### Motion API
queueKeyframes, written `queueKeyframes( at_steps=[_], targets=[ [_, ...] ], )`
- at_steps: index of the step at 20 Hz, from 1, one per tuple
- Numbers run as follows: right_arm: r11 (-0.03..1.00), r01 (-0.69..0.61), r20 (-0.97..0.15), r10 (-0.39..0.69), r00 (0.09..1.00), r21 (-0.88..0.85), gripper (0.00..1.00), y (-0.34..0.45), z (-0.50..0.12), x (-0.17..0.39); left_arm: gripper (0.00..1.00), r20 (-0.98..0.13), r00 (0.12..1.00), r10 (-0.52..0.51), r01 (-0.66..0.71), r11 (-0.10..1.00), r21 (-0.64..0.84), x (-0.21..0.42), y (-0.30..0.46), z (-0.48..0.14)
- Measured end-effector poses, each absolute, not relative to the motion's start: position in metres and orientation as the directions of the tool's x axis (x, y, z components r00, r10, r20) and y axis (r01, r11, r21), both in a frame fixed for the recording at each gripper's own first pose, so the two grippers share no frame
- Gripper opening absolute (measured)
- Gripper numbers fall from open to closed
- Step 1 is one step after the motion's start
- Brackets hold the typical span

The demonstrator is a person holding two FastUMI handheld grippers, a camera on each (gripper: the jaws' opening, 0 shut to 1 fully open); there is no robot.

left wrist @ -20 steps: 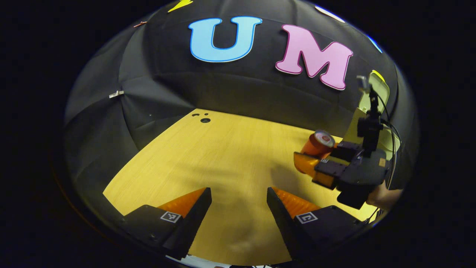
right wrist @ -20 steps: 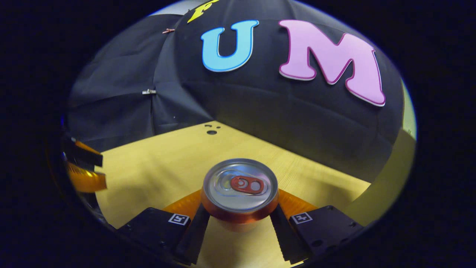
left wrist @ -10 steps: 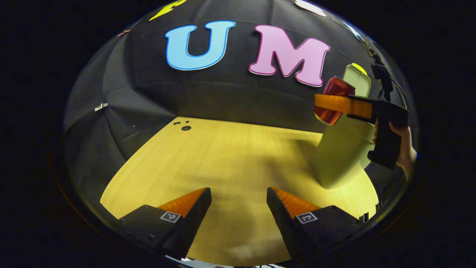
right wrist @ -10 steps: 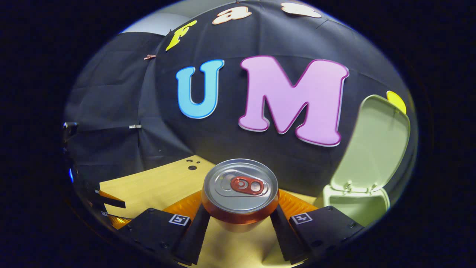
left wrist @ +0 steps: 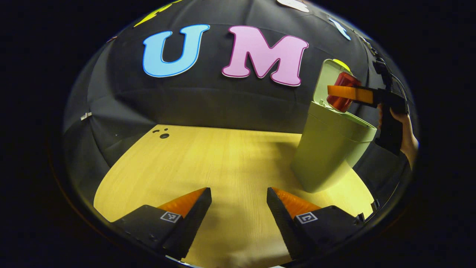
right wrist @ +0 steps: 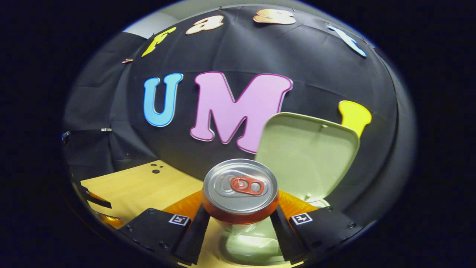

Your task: Press the lid of the desktop garbage bin to open it, pick up the crumpled paper on the desktop and throw it into the bin, then pick up the pop can on the desktop and drop it into the bin, and finally close the garbage bin lid.

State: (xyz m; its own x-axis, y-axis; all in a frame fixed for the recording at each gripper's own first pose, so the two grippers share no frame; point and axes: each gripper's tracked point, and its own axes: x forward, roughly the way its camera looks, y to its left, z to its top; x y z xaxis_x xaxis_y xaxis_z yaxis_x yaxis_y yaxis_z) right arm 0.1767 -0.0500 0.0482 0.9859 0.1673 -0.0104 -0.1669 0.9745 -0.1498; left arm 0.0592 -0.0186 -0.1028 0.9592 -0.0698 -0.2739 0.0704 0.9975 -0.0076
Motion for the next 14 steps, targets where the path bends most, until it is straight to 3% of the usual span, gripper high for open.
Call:
queueKeyframes(
  at_steps=[8, 14],
  targets=[
    [0.987, -0.075, -0.073, 0.065, 0.995, -0.143, 0.83, -0.108, 0.016, 0.175, 0.96, -0.303, 0.946, -0.112, 0.121, 0.993, 0.010, 0.076, -0.045, -0.114],
    [0.994, -0.065, -0.141, 0.052, 0.989, -0.088, 0.84, -0.121, -0.016, 0.179, 0.96, -0.342, 0.935, -0.091, 0.093, 0.996, -0.009, 0.082, -0.043, -0.126]
  ],
)
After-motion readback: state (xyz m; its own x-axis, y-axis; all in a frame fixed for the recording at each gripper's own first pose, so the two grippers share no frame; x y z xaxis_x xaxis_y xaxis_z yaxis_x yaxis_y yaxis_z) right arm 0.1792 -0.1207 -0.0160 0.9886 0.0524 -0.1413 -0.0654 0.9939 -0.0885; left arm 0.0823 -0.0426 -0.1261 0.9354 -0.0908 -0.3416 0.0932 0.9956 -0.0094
